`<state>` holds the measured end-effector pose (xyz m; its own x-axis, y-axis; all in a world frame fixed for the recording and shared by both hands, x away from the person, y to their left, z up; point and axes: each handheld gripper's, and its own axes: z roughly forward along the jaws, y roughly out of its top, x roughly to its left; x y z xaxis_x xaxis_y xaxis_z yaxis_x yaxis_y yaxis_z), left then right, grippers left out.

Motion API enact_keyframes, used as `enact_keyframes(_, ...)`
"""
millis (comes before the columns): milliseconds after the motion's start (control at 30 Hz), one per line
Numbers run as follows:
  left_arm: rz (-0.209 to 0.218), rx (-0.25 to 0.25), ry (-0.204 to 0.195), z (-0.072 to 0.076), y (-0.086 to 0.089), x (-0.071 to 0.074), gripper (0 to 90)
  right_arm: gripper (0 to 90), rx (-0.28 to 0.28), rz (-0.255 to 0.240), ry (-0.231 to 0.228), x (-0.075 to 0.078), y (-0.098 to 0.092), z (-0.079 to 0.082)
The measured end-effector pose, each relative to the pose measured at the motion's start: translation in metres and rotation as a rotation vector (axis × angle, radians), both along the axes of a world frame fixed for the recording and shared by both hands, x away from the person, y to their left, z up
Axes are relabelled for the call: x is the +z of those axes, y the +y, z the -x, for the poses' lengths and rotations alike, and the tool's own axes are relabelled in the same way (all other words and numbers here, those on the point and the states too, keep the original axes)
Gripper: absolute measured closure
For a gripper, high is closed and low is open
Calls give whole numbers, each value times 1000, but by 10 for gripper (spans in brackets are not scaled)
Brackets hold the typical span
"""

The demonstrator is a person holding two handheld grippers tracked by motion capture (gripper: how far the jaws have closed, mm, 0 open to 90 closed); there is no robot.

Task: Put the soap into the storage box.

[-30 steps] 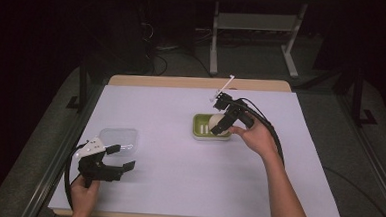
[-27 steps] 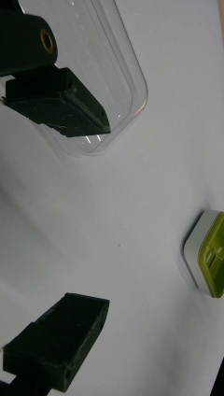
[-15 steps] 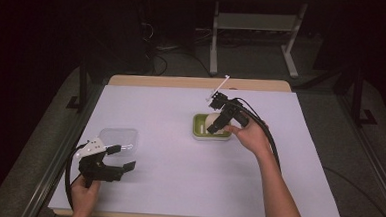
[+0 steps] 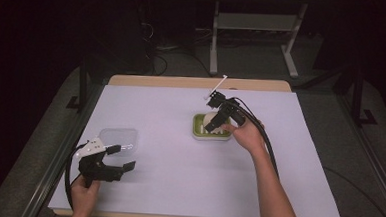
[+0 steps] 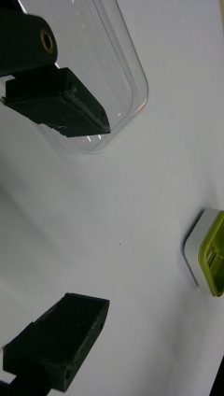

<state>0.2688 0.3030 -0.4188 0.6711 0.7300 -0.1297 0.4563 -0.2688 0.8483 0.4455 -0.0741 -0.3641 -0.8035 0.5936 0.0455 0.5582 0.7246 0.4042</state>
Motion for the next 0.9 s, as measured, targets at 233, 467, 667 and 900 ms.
enact_keyframes(233, -3, -1, -1, 0, 1, 0, 129, 232, -19, -2, -1, -3, 1, -5)
enact_keyframes(467, -2, 1, -3, 0, 1, 0, 129, 232, -34, 2, 14, -7, 1, -11)
enact_keyframes(667, -3, 2, -3, 0, 1, 0, 129, 232, -46, 7, 17, -13, 4, -15)
enact_keyframes(900, 4, 4, -3, 0, 1, 0, 129, 232, -52, 19, 10, -17, 6, -17)
